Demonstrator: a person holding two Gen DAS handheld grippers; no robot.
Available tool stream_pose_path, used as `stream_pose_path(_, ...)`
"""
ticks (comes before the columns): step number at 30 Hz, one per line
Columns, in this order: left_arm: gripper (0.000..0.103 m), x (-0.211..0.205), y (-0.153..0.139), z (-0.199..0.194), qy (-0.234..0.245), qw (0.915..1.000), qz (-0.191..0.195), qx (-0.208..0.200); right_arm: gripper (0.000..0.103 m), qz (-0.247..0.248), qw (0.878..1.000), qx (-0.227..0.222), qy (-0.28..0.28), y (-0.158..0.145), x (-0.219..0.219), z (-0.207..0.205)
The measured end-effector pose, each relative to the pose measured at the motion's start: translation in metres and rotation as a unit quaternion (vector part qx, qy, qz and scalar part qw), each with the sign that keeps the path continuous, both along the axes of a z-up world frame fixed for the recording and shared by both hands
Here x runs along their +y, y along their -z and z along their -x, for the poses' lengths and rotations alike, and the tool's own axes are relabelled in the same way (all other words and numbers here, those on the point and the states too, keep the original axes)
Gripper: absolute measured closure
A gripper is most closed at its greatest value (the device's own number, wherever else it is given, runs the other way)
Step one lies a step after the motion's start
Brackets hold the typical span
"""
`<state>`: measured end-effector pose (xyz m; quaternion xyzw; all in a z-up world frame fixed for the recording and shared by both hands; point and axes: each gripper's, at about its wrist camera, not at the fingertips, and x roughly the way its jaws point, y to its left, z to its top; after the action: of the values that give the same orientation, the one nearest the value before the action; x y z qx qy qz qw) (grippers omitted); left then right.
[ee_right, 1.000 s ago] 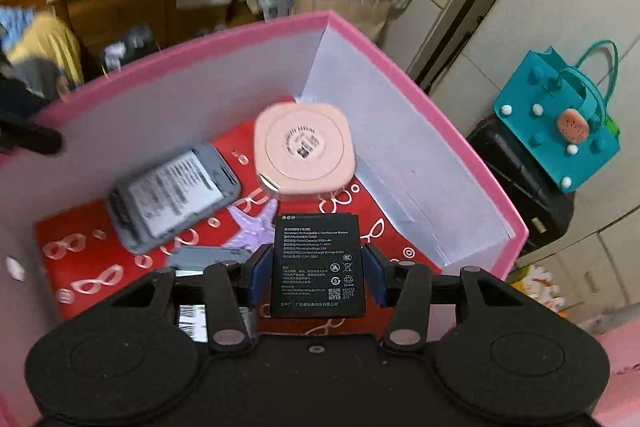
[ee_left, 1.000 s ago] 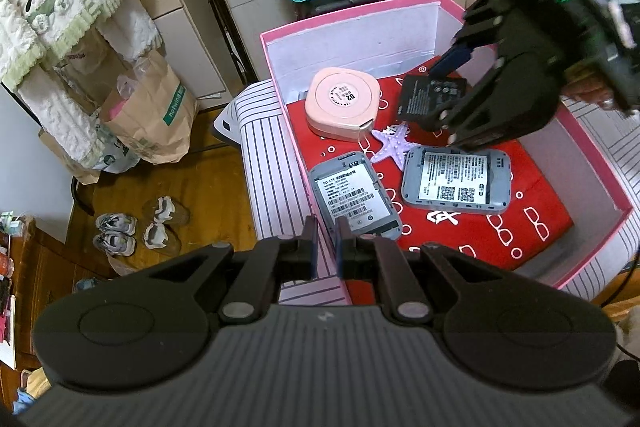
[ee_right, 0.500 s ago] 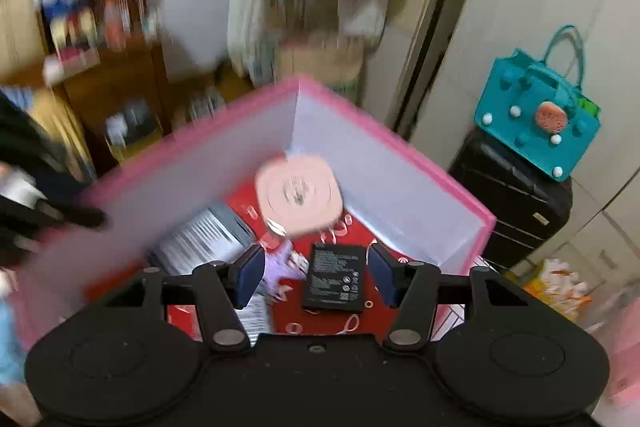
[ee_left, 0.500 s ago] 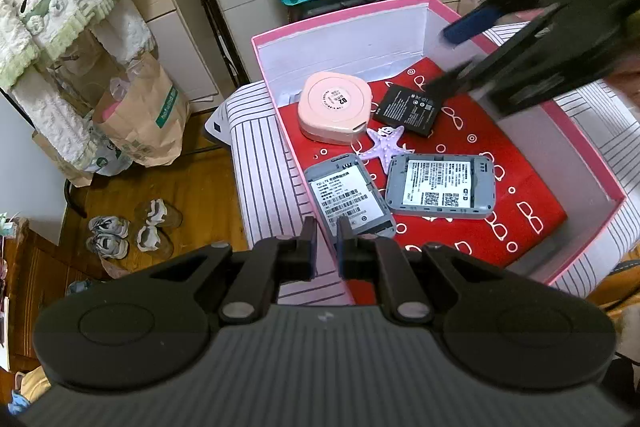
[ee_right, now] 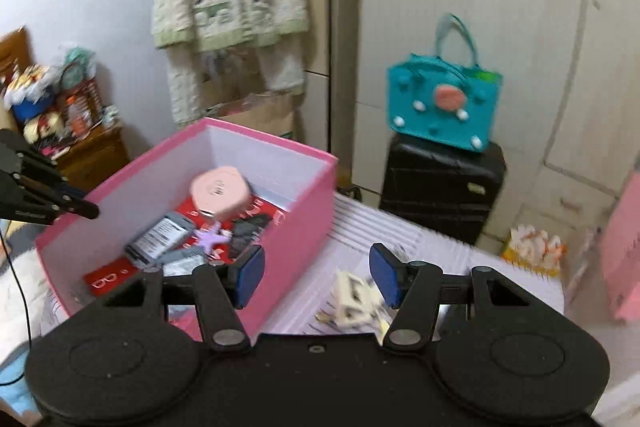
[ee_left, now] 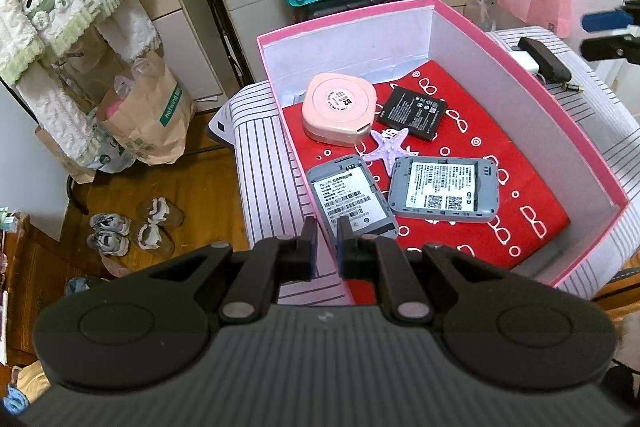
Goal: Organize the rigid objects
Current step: 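Move the right gripper back to the cream phone stand, then grasp the cream phone stand with the right gripper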
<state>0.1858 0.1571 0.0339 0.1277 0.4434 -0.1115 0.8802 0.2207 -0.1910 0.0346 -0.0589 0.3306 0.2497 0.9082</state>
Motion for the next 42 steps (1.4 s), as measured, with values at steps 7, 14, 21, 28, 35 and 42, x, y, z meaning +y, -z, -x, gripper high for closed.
stream_pose_path(7,0.094,0.001,0.001,-0.002,-0.004,1.0000,0.003,0.003,0.040,-0.014,1.000,0.002,0.020,0.044,-0.025,-0.002)
stream_pose_path(14,0.094,0.005,0.001,-0.003,0.000,0.9999,0.012,0.008,0.040,-0.023,1.000,0.019,-0.008,0.079,-0.012,-0.017)
stream_pose_path(21,0.095,0.008,0.001,-0.007,-0.010,0.9999,0.004,0.005,0.033,0.024,0.999,0.003,-0.029,0.094,0.014,-0.037)
stream_pose_path(28,0.096,0.004,0.001,-0.007,-0.013,0.9999,0.001,0.003,0.029,0.051,0.999,0.010,-0.014,0.110,0.026,-0.061)
stream_pose_path(35,0.096,0.005,0.000,-0.006,-0.016,0.9998,0.006,0.004,0.049,0.054,0.999,0.002,0.003,0.111,0.032,-0.061)
stream_pose_path(42,0.096,0.008,-0.001,-0.006,-0.018,0.9998,0.011,0.004,0.049,0.058,0.998,-0.037,0.003,0.082,0.034,-0.031)
